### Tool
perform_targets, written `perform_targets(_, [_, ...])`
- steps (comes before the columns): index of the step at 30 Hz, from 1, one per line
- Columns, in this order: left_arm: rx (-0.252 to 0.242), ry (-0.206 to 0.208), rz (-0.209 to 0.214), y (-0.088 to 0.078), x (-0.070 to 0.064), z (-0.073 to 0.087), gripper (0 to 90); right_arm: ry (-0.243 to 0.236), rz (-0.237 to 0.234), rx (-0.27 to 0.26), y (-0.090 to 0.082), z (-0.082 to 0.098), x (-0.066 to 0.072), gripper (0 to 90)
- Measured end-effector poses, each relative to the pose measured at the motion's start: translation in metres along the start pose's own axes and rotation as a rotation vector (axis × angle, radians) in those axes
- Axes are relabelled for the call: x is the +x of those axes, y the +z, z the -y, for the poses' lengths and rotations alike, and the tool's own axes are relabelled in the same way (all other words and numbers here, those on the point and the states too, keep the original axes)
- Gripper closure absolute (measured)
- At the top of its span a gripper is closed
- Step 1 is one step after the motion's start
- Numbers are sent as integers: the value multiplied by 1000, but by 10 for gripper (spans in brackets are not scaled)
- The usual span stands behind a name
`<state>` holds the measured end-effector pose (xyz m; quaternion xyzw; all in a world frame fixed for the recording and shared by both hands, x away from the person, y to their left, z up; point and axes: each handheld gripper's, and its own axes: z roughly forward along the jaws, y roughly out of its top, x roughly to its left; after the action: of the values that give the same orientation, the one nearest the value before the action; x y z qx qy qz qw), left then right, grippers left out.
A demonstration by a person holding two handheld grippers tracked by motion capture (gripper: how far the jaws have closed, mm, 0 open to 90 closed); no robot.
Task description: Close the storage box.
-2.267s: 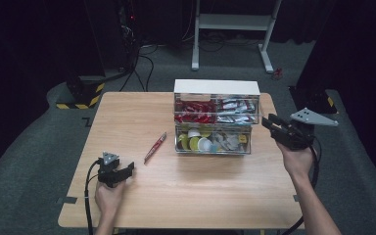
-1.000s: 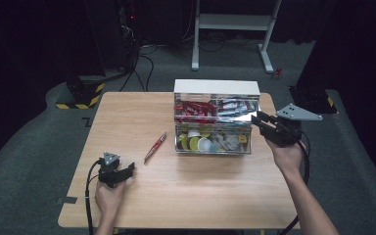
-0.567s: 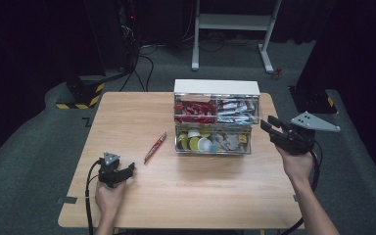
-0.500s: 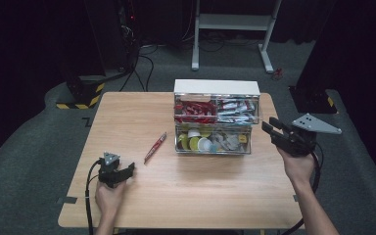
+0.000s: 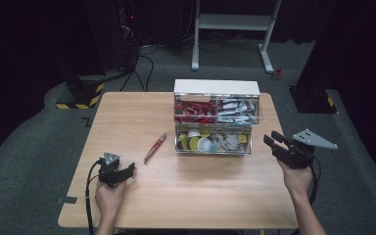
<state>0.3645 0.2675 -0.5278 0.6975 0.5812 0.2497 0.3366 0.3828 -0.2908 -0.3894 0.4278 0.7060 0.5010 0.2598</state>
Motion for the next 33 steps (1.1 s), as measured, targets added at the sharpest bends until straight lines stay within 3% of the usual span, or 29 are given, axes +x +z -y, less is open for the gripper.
perform_targets(13, [0,0,1,0,0,0,338,64,21,69,17,44,-6,603])
perform_targets(33, [0,0,4,0,0,0,334,67,111,216,50,90,-6,575])
